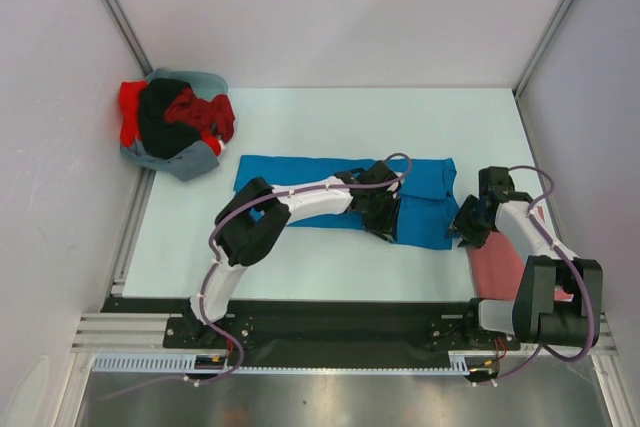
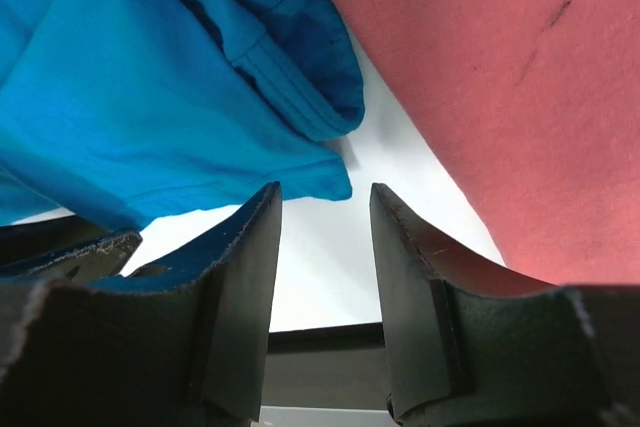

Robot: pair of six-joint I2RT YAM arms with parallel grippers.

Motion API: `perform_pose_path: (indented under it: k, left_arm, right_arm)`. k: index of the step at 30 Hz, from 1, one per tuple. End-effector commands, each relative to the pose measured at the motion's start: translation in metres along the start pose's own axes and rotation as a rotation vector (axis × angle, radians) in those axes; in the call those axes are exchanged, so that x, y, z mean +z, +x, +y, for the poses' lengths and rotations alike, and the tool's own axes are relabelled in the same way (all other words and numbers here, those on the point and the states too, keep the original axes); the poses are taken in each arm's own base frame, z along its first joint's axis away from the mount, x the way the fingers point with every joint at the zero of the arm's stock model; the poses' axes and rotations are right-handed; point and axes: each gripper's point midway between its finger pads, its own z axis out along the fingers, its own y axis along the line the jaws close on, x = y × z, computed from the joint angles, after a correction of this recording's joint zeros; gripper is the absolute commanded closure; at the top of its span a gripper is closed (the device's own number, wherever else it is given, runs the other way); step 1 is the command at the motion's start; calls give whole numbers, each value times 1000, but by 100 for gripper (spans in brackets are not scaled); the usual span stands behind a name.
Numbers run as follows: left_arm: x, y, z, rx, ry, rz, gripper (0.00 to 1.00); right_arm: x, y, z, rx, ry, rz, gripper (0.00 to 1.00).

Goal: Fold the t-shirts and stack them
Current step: Fold the tshirt

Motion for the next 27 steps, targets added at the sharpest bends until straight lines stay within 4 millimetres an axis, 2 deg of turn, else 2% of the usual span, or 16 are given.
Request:
perform_pose_path:
  k: [1, 7, 13, 22, 24, 25, 26, 27]
  left_arm:
    - [9, 3, -6, -2, 9, 15, 64]
    - [9, 2, -10, 7, 27, 19, 71]
    - [10, -1, -14, 27, 48, 21, 84]
    - [5, -7, -16, 58, 44, 5, 90]
    - [4, -8, -17, 69, 45, 6, 92]
    - [3, -10, -17, 72, 47, 5, 93]
    - [2, -10, -19, 84, 51, 6, 95]
    - [0, -11, -20, 88, 50, 10, 97]
  right_arm:
    - [6, -9, -2, 8, 14, -32, 55]
    - [10, -7, 1, 0, -13, -32, 60]
    - [18, -3, -2, 3, 0, -8, 64]
    - [25, -2, -4, 7, 2, -14, 65]
    - [25, -2, -2, 5, -7, -14, 70]
    - [24, -2, -2, 5, -10, -10, 76]
    - [22, -2, 2, 5, -29, -8, 93]
    - [20, -2, 4, 4, -36, -5, 97]
